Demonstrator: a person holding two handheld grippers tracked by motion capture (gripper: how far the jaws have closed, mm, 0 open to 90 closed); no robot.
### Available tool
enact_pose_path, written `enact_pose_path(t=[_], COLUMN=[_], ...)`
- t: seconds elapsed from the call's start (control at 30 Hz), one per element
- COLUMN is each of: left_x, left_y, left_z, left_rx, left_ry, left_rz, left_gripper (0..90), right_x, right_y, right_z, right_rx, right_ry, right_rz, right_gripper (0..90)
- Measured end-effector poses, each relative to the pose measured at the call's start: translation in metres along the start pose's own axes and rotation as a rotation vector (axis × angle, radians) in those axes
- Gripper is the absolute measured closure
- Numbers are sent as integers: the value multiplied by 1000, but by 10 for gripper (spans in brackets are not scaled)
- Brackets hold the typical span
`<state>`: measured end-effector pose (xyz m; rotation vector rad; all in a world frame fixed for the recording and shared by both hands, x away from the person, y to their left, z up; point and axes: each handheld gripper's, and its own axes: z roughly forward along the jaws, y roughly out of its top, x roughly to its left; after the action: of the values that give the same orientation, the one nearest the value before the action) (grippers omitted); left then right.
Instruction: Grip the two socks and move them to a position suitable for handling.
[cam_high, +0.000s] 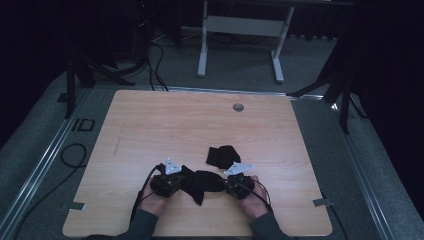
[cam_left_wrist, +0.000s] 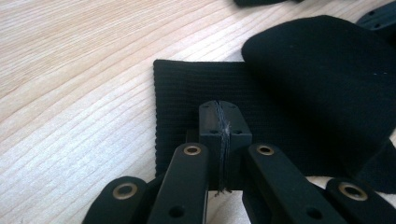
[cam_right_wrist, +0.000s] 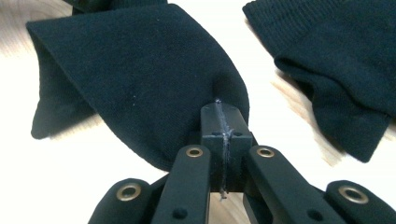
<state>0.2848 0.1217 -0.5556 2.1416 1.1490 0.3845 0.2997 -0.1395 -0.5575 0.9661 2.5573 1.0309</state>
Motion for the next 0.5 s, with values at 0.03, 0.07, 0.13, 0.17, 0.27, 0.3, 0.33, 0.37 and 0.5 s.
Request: enact_pose_path(t=[0.03, 0.07, 0.13, 0.17, 0.27, 0.3, 0.33, 0.37, 0.5], left_x=[1, 1, 2, 3, 6, 7, 8, 9, 12], left_y=[0, 0, 0, 0, -1, -1, -1, -1, -1], left_z=[0, -1, -1, -2, -3, -4, -4, -5, -6], left_rx=[-1, 0, -3, -1, -4, -3, -5, -7, -2], left_ry=[0, 1, 6, 8, 17, 17, 20, 22, 27], left_rz=[-3, -5, -8, -8, -18, -18, -20, -26, -26], left_gripper=[898, 898, 898, 898, 898, 898, 898, 898, 898], right_x=[0, 0, 0, 0, 0, -1, -1, -1, -1], right_y=[-1, -1, -3, -3, -7, -8, -10, -12, -18], right_z=[0, -1, -2, -3, -6, -7, -9, -11, -18], right_rx=[-2, 1, -2, -1, 0, -1, -1, 1, 15], right_ry=[3, 4, 6, 7, 11, 12, 15, 15, 12], right_rz=[2, 5, 10, 13, 27, 33, 40, 43, 51], right_gripper=[898, 898, 898, 898, 898, 897, 897, 897, 893])
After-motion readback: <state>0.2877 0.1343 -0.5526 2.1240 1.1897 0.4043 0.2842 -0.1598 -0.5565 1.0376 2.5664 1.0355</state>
